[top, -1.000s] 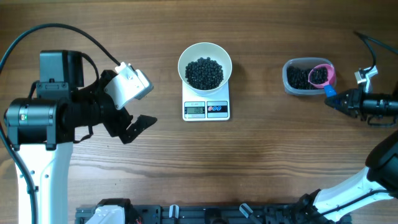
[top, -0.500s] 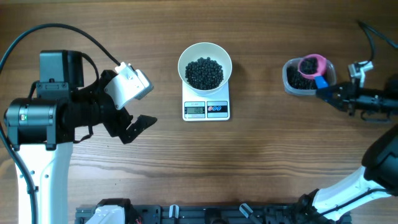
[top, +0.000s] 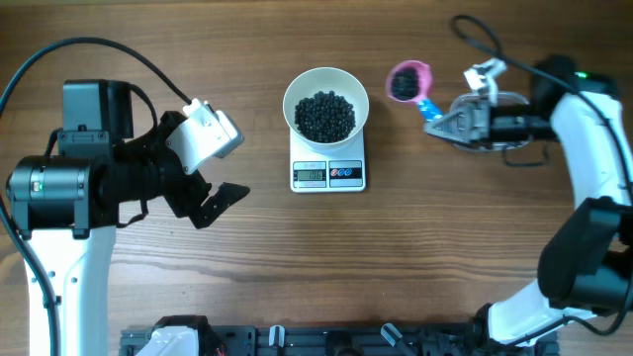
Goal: Scoop item into bowl and weigh 150g on scale
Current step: 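Lift the filled scoop and carry it left over the cream bowl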
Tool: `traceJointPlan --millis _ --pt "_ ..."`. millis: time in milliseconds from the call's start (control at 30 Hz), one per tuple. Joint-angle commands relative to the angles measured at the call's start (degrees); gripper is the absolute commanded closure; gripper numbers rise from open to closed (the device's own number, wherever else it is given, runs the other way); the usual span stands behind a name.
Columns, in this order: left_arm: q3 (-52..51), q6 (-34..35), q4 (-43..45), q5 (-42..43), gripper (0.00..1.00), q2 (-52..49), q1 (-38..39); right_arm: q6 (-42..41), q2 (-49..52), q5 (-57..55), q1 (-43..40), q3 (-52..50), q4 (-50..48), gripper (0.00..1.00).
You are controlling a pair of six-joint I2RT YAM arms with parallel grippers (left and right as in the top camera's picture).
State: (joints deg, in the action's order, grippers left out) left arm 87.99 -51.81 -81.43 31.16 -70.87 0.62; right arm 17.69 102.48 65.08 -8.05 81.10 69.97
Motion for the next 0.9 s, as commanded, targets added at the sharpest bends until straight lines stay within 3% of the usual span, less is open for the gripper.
traceJointPlan --millis 0,167,333,700,867 --pt "0.81 -0.9 -0.07 0.0 0.0 0.2 -0.42 -10.03 -2.12 -2.14 6.19 1.25 -5.95 0.95" --pt "0.81 -0.9 -0.07 0.0 0.0 0.2 -0.42 -16.57 -2.32 -7.41 12.94 1.49 -15.43 0.95" --pt "0.81 -0.9 -0.07 0.0 0.0 0.2 -0.42 -16.87 -2.64 -13.79 18.32 2.82 -21.2 0.95" --pt "0.81 -0.92 -0.07 0.0 0.0 0.2 -0.42 -15.93 -2.97 -43.43 27.32 4.94 -21.0 0.95" --pt "0.81 -0.9 -0.07 0.0 0.0 0.2 -0.42 -14.47 -2.97 -49.72 30.93 4.94 -21.05 0.96"
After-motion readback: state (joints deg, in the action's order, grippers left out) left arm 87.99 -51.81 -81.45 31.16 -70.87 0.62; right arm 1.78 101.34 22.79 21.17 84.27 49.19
